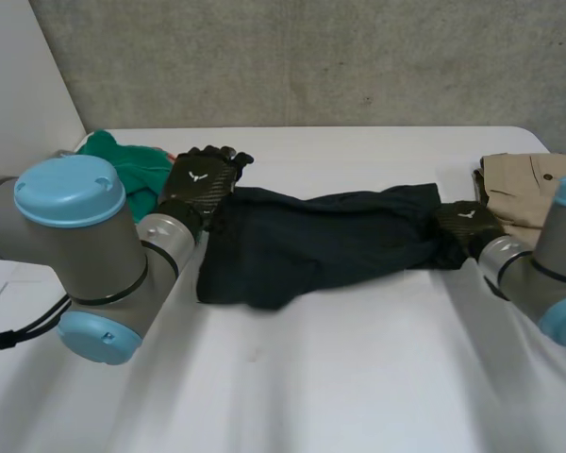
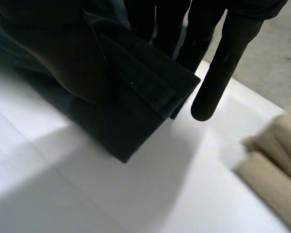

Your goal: Fold the laundry.

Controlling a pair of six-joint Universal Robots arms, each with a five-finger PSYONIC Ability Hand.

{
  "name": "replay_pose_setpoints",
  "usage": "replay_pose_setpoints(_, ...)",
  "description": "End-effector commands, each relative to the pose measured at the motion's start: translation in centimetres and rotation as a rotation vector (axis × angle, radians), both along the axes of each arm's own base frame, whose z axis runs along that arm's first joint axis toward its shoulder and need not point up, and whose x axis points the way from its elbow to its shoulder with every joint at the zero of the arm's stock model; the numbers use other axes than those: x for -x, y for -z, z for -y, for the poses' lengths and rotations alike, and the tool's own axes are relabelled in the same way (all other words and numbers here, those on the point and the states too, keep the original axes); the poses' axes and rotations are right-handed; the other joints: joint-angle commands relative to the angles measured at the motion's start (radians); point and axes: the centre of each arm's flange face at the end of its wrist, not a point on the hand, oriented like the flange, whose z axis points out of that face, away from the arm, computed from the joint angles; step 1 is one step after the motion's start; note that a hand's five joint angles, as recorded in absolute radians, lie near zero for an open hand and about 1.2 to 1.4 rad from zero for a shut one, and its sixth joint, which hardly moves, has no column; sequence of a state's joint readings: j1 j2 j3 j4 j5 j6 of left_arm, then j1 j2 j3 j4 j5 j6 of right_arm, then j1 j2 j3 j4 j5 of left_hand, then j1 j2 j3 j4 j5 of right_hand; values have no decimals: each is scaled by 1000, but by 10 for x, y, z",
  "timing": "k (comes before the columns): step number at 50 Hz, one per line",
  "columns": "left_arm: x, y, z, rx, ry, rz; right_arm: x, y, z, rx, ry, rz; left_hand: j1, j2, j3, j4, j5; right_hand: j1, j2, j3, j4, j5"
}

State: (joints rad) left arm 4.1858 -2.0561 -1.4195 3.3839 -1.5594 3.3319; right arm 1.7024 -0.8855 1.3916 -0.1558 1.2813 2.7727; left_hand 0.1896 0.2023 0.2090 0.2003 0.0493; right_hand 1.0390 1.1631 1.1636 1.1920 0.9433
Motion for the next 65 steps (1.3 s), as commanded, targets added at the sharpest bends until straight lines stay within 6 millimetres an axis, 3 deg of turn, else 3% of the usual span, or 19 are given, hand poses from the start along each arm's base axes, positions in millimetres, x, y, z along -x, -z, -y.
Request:
replay_pose_setpoints(1, -4, -14, -5, 28, -4, -9, 50, -54, 0, 124, 97, -120, -15, -28, -34, -26, -49, 357, 233, 233, 204, 278)
replay_pose_setpoints(7, -11, -22, -14, 36, -4, -14, 59, -61, 2, 210, 53, -379, -15, -28, -34, -26, -49, 357, 233, 233, 204, 278)
replay_pose_setpoints(9, -13, -24, -15, 37, -8, -16, 47, -65, -1, 258, 2, -456, -15, -28, -34, -26, -49, 357, 233, 233, 204, 278)
replay_pose_setpoints(11, -14, -23, -16, 33, -9, -16, 20, -73, -11, 312, -75, -472, -15, -28, -34, -26, -49, 357, 233, 233, 204, 278)
replay_pose_setpoints(12, -14, -23, -17, 33, -9, -16, -14, -78, -27, 366, -169, -470, -15, -28, -34, -26, -49, 357, 233, 233, 204, 278)
replay_pose_setpoints(15, -15, -24, -18, 33, -10, -16, -55, -84, -50, 435, -293, -446, -15, -28, -34, -26, -49, 357, 233, 233, 204, 278)
replay_pose_setpoints(16, -15, -24, -18, 34, -10, -16, -79, -81, -67, 459, -383, -423, -15, -28, -34, -26, -49, 357, 233, 233, 204, 278)
replay_pose_setpoints(19, -14, -26, -19, 38, -10, -20, -109, -65, -93, 473, -535, -400, -15, -28, -34, -26, -49, 357, 233, 233, 204, 278)
replay_pose_setpoints(20, -14, -26, -20, 38, -10, -20, -125, -49, -111, 470, -642, -399, -15, -28, -34, -26, -49, 357, 233, 233, 204, 278)
replay_pose_setpoints(25, -12, -31, -18, 61, -10, -28, -159, -12, -159, 504, -875, -470, -15, -28, -34, -26, -49, 357, 233, 233, 204, 278)
replay_pose_setpoints(28, -12, -36, -15, 79, -14, -35, -166, -8, -170, 543, -917, -508, -15, -28, -34, -26, -49, 262, 138, 138, 109, 184)
replay_pose_setpoints(32, -8, -47, -8, 110, -19, -54, -165, -18, -171, 503, -893, -426, -15, -28, -34, -26, -49, -864, -989, -989, -1017, -943)
replay_pose_setpoints(39, 1, -68, 10, 179, -44, -94, -130, -88, -136, 246, -614, 38, -8, -21, -28, -19, -43, -864, -989, -989, -1017, -943)
replay_pose_setpoints(43, 16, -72, 17, 199, -45, -111, -102, -107, -106, 111, -429, 263, 27, 14, 7, 16, -8, -864, -989, -989, -1017, -943)
replay_pose_setpoints(47, 47, -61, 3, 168, 32, -98, -64, -118, -72, 55, -256, 352, 27, 14, 7, 16, -7, -864, -989, -989, -1017, -943)
replay_pose_setpoints(51, 78, -39, -13, 106, 114, -57, -41, -115, -53, 2, -158, 334, 27, 14, 7, 16, -7, -864, -989, -989, -1017, -943)
replay_pose_setpoints(56, 106, 10, -26, 7, 174, 23, -45, -91, -40, -93, -150, 294, 30, 17, 10, 19, -4, -864, -989, -989, -1017, -943)
replay_pose_setpoints(61, 103, 49, -21, -66, 116, 122, -48, -65, -28, -137, -170, 228, 39, 26, 19, 28, 4, -864, -989, -989, -1017, -943)
replay_pose_setpoints(65, 85, 70, -11, -86, -9, 239, -56, -39, -27, -175, -204, 177, 30, 17, 10, 19, -4, -864, -989, -989, -1017, -943)
